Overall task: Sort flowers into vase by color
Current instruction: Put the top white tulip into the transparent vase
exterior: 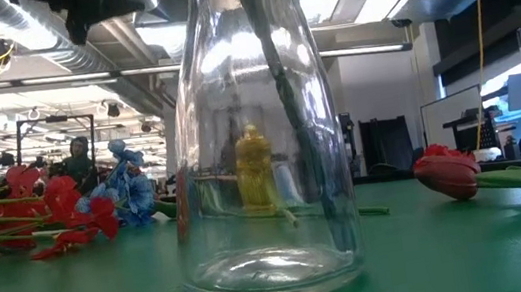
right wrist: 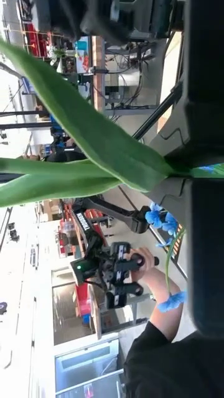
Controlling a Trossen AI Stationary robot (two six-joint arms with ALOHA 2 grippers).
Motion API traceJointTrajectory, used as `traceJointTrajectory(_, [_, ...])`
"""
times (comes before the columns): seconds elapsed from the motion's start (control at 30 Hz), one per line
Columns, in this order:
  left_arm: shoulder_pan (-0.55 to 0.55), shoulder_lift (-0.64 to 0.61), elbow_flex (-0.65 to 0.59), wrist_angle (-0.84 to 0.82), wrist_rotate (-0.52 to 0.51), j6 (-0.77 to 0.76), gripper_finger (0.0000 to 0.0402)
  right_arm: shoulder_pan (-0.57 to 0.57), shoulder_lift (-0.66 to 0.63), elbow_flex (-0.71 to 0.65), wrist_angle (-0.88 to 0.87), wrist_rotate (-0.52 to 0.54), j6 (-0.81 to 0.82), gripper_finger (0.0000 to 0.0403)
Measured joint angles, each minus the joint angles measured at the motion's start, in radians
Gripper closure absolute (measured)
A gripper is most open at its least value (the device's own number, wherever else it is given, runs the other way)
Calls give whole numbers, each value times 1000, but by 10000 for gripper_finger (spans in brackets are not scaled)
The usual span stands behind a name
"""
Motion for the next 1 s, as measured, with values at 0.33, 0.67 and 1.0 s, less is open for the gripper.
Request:
traceJointTrajectory(0.33, [33, 0, -1, -59, 33, -39, 278, 1, 87, 2, 59, -15, 2, 398])
traceJointTrajectory(0.67, [10, 1, -1, -54, 39, -39, 278, -1, 110, 2, -48, -15, -15, 386])
traceJointTrajectory(1.0, [16, 1, -1, -2, 39, -12, 278, -1, 110, 2, -42, 3, -47, 282])
